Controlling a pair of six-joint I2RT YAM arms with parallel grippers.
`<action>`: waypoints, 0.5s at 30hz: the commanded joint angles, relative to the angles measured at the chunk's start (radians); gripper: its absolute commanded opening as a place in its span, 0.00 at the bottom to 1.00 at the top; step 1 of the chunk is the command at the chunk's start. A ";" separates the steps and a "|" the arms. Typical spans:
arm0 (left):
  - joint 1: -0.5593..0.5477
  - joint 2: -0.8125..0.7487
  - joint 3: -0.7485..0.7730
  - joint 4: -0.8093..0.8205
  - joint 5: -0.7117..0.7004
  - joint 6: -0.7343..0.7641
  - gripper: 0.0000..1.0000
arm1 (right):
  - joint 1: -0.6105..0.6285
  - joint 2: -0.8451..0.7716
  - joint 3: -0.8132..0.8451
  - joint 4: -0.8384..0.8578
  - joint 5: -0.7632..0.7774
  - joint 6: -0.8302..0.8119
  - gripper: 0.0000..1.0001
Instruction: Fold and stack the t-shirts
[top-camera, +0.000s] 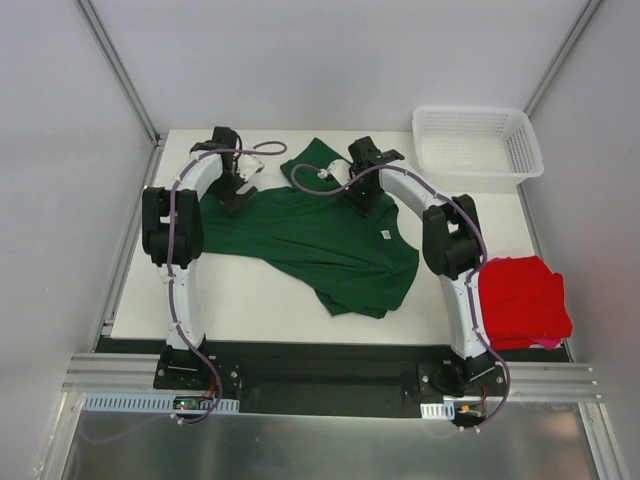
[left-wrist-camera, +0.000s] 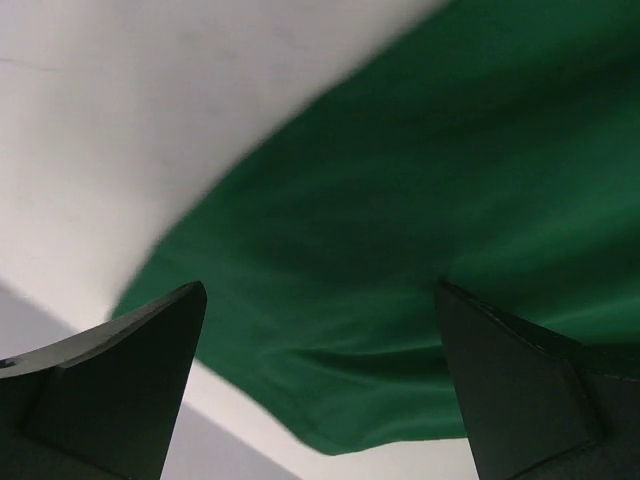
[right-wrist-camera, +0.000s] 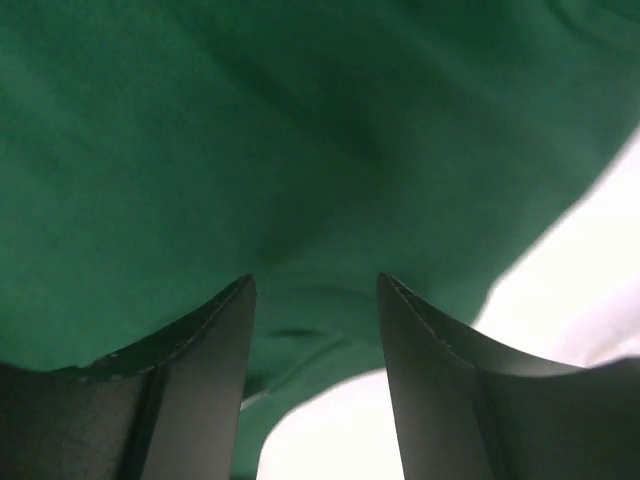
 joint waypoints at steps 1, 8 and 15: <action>-0.009 -0.038 -0.068 -0.089 0.097 -0.053 0.99 | 0.002 0.037 0.080 -0.036 -0.014 -0.038 0.55; -0.009 -0.155 -0.220 -0.123 0.115 -0.056 0.99 | -0.005 0.092 0.103 0.001 0.098 -0.101 0.56; 0.001 -0.287 -0.395 -0.134 0.080 -0.010 0.99 | -0.018 0.056 0.030 0.098 0.209 -0.164 0.56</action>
